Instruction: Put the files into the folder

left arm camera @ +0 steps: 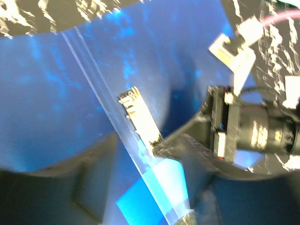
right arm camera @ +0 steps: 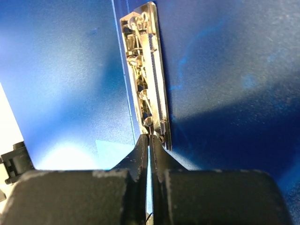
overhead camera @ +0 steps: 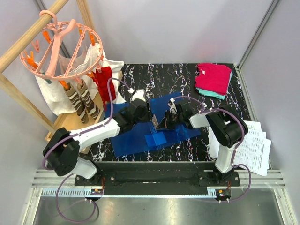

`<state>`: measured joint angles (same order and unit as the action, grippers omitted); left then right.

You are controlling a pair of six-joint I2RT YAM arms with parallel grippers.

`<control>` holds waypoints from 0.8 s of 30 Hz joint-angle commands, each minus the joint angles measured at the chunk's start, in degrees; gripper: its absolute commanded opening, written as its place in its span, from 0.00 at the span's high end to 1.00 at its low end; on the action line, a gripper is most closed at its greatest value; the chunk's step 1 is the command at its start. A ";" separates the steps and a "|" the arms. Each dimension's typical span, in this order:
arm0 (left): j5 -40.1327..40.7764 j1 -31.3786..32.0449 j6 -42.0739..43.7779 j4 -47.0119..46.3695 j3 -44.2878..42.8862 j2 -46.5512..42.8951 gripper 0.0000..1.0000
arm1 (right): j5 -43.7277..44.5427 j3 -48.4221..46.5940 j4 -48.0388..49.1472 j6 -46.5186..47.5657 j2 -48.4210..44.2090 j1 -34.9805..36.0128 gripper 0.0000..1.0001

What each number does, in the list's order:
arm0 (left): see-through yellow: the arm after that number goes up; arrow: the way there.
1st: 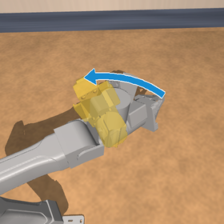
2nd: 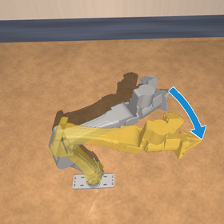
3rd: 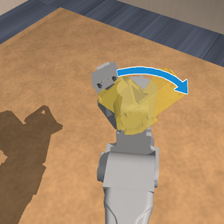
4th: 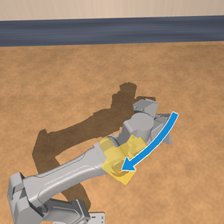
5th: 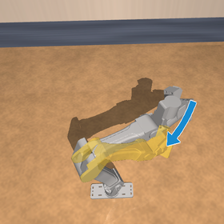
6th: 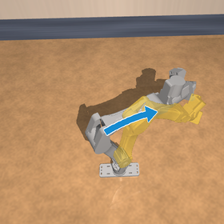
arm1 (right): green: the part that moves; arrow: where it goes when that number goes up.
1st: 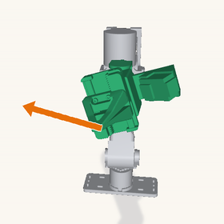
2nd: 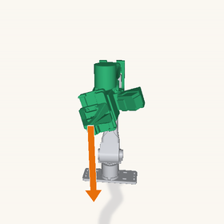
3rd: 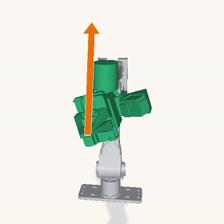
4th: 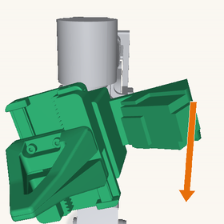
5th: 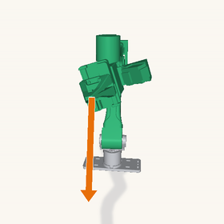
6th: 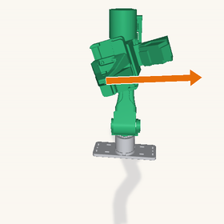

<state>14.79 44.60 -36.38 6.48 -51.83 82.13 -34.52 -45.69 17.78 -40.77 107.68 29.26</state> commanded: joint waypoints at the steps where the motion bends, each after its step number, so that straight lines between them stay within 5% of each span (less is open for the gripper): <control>1: -5.91 1.28 -0.27 -4.09 4.63 3.72 0.67 | 12.46 -0.18 -10.13 5.00 1.22 -0.08 1.00; 10: -1.61 1.98 -6.06 -5.52 7.97 12.00 0.97 | 25.89 -2.65 -20.94 4.83 1.66 0.80 1.00; 24: 2.62 1.98 -6.07 -5.69 14.57 11.21 1.00 | 36.28 -2.47 -21.03 5.09 3.24 1.68 1.00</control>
<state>15.51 46.54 -43.09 -4.64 -40.42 92.29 -19.05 -50.76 8.08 -41.01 105.97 31.44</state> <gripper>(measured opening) 0.005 0.009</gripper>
